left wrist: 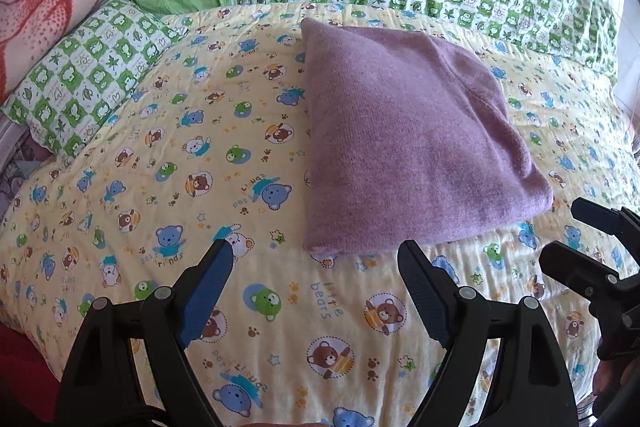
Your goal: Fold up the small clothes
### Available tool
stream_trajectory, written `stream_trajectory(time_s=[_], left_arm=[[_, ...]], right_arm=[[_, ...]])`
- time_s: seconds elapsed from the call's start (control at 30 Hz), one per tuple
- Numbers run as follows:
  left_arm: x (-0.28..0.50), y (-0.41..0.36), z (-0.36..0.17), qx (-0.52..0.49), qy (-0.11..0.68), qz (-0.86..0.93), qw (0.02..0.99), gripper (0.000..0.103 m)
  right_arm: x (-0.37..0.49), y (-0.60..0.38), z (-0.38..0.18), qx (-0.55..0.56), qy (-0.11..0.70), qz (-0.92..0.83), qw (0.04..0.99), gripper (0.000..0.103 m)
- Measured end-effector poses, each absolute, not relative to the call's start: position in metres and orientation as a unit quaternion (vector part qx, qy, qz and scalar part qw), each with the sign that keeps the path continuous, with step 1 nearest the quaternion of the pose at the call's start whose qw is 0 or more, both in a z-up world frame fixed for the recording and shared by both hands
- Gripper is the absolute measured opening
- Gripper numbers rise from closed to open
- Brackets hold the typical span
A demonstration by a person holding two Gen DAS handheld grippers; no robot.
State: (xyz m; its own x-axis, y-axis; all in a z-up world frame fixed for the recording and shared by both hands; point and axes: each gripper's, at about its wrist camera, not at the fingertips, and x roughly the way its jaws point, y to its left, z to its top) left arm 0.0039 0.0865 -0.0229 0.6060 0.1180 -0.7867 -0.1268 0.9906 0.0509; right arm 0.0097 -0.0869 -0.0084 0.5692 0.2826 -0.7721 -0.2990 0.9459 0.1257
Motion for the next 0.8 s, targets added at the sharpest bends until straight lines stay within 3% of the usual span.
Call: stream_trajectory(time_s=[0.8], left_arm=[[0.019,0.077,-0.026,0.006,0.433,0.050,0.900,0.087]], right_arm=[[0.016,-0.090,-0.010,0.005,0.427,0.145,0.893,0.100]])
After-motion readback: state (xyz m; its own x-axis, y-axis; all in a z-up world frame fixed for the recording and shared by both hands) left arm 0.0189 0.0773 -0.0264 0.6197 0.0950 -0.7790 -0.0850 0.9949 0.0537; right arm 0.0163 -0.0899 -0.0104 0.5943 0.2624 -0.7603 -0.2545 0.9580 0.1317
